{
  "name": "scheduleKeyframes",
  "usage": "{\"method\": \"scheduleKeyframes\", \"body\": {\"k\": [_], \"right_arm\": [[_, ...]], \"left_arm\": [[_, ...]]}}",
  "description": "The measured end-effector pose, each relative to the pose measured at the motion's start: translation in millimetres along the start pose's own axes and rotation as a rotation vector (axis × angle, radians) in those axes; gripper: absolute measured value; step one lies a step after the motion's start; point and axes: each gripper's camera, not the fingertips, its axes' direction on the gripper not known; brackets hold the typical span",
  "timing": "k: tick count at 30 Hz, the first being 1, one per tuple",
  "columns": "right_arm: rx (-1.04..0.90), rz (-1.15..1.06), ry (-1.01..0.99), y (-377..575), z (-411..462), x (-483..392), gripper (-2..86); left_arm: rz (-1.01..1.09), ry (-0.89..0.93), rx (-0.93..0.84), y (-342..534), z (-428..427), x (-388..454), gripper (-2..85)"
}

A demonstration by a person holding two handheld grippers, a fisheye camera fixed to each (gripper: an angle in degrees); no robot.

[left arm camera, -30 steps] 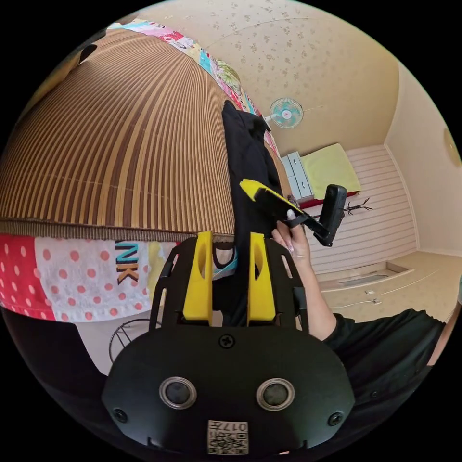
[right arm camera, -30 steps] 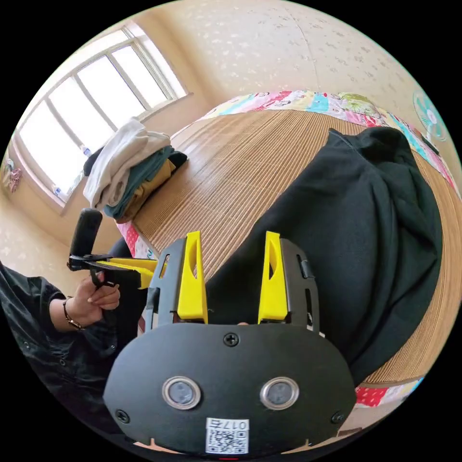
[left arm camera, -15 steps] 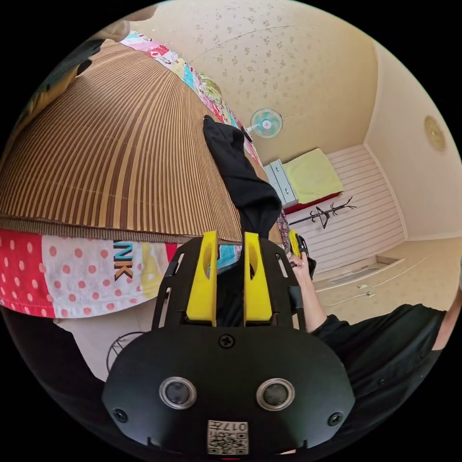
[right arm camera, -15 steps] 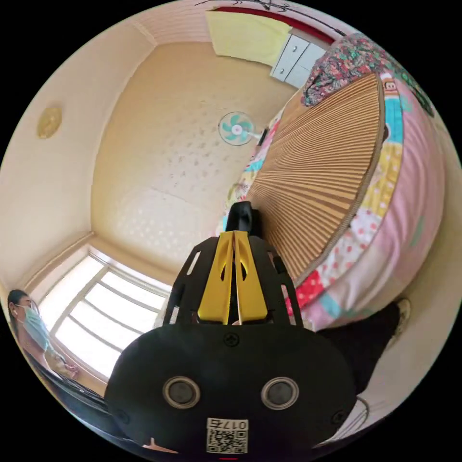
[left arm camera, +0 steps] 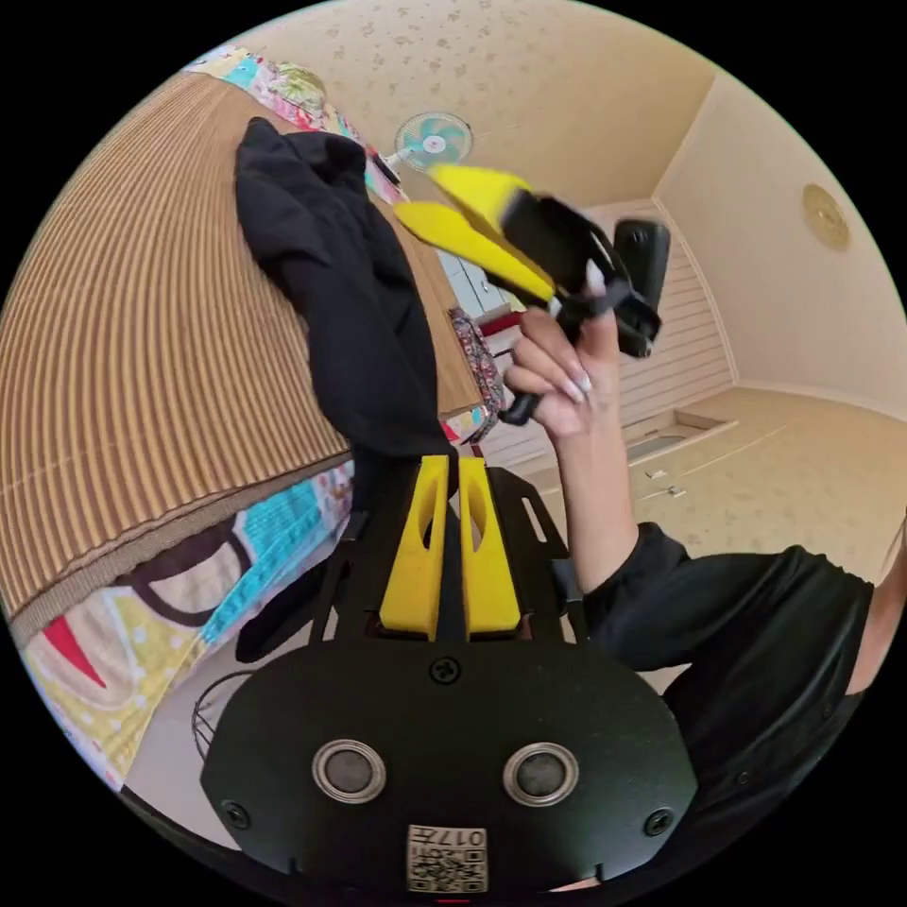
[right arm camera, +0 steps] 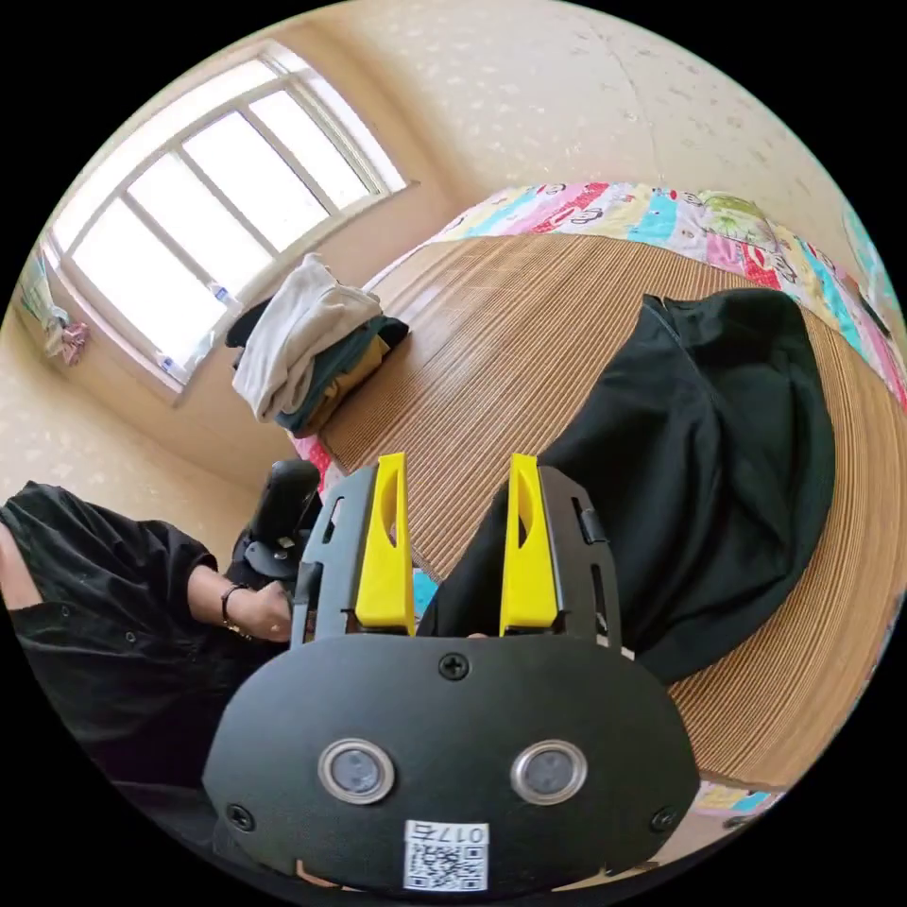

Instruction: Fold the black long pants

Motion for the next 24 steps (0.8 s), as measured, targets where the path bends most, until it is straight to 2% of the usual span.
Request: {"method": "scheduleKeyframes", "body": {"k": [4, 5, 8, 14, 15, 16, 18, 19, 20, 21, 23, 24], "right_arm": [[-0.406, -0.137, 0.338, -82, 108, -23, 15.0], [-0.539, -0.183, 0.493, -86, 144, -22, 14.8], [-0.770, -0.332, 0.857, -70, 207, -16, 12.7], [-0.908, -0.372, 0.964, -59, 215, -3, 4.6], [-0.876, -0.358, 0.944, -62, 207, -2, 4.0], [-0.761, -0.303, 0.883, -73, 181, -2, 3.2], [-0.501, -0.228, 0.757, -90, 122, -5, 2.4], [-0.311, -0.140, 0.689, -99, 74, -5, 2.1], [-0.086, -0.082, 0.572, -99, 22, -5, 1.9], [0.030, -0.047, 0.502, -97, -4, -2, 1.8], [0.367, 0.149, 0.166, -75, -71, 30, 1.9], [0.426, 0.177, 0.081, -69, -77, 39, 2.0]], "left_arm": [[0.087, -0.026, -0.024, 0, 11, 33, -0.3], [0.085, -0.018, -0.032, 0, 9, 34, -0.4], [0.085, -0.007, -0.025, 4, -2, 38, -0.5], [0.095, 0.011, 0.011, 8, -35, 43, -0.6], [0.092, 0.013, 0.019, 7, -40, 42, -0.6], [0.089, 0.016, 0.048, 8, -54, 41, -0.6], [0.099, 0.020, 0.121, 13, -85, 41, -0.6], [0.098, 0.017, 0.179, 17, -111, 39, -0.6], [0.095, 0.030, 0.245, 22, -139, 38, -0.6], [0.096, 0.034, 0.282, 25, -154, 37, -0.5], [0.090, -0.016, 0.429, 38, -212, 35, -0.5], [0.074, -0.050, 0.458, 41, -226, 34, -0.5]]}}
